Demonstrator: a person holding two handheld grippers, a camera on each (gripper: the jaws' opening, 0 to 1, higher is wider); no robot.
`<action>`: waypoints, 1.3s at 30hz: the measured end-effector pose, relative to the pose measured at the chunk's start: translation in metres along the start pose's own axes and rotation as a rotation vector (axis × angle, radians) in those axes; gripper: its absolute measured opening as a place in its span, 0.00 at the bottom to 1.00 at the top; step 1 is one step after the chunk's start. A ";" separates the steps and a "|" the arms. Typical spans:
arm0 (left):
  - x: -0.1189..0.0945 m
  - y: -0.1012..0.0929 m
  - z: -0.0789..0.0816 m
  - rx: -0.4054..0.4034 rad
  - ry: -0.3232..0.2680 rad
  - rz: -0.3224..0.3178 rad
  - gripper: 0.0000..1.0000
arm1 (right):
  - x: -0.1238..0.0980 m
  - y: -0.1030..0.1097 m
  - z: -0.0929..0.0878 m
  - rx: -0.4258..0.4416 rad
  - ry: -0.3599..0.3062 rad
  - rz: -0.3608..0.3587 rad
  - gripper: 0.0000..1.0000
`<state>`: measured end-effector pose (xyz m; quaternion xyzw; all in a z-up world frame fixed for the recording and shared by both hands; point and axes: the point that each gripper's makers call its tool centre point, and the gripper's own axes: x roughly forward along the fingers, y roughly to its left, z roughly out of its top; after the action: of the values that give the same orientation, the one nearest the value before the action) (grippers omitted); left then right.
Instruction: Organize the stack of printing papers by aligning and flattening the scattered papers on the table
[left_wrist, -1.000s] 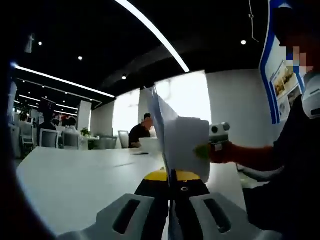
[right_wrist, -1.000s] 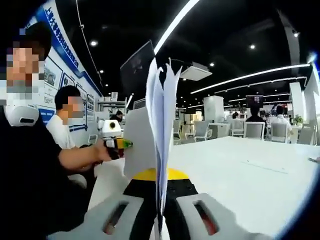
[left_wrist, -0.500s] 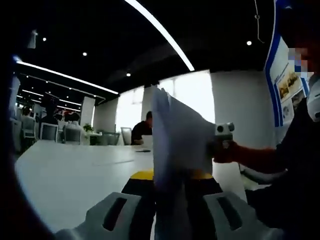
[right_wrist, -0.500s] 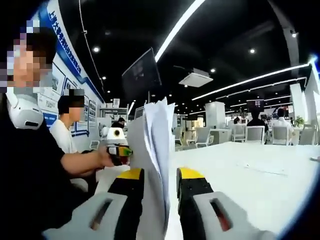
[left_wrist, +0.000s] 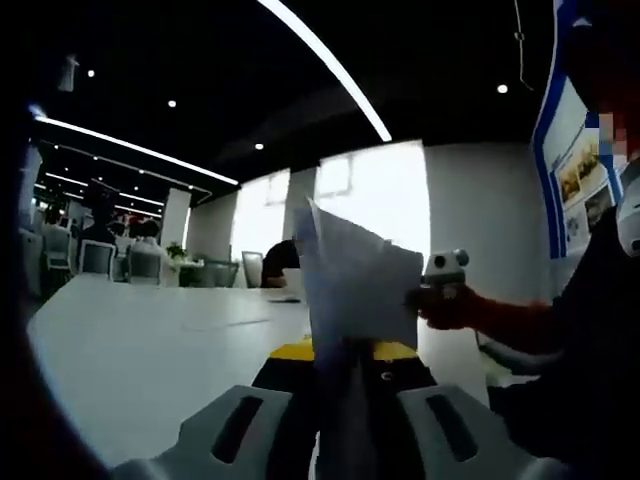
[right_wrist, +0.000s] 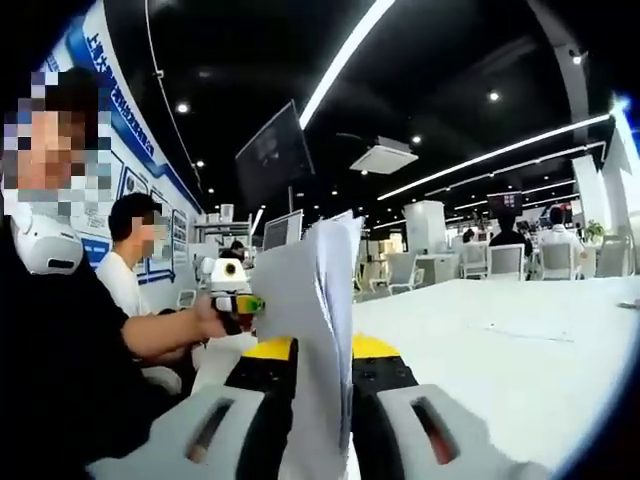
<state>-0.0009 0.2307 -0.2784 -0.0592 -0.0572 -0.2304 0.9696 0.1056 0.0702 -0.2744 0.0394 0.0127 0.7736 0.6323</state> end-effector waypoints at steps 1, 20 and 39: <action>0.001 -0.003 0.000 0.001 0.000 -0.001 0.19 | -0.002 0.000 -0.001 -0.001 0.002 -0.001 0.16; 0.007 -0.009 -0.004 0.038 0.026 0.001 0.17 | -0.003 -0.007 0.000 0.004 -0.016 -0.048 0.17; 0.009 -0.007 -0.012 0.024 0.025 -0.014 0.21 | -0.005 0.004 -0.003 -0.001 -0.031 -0.017 0.07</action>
<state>0.0048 0.2188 -0.2880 -0.0442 -0.0485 -0.2374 0.9692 0.1022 0.0641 -0.2778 0.0509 0.0028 0.7674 0.6391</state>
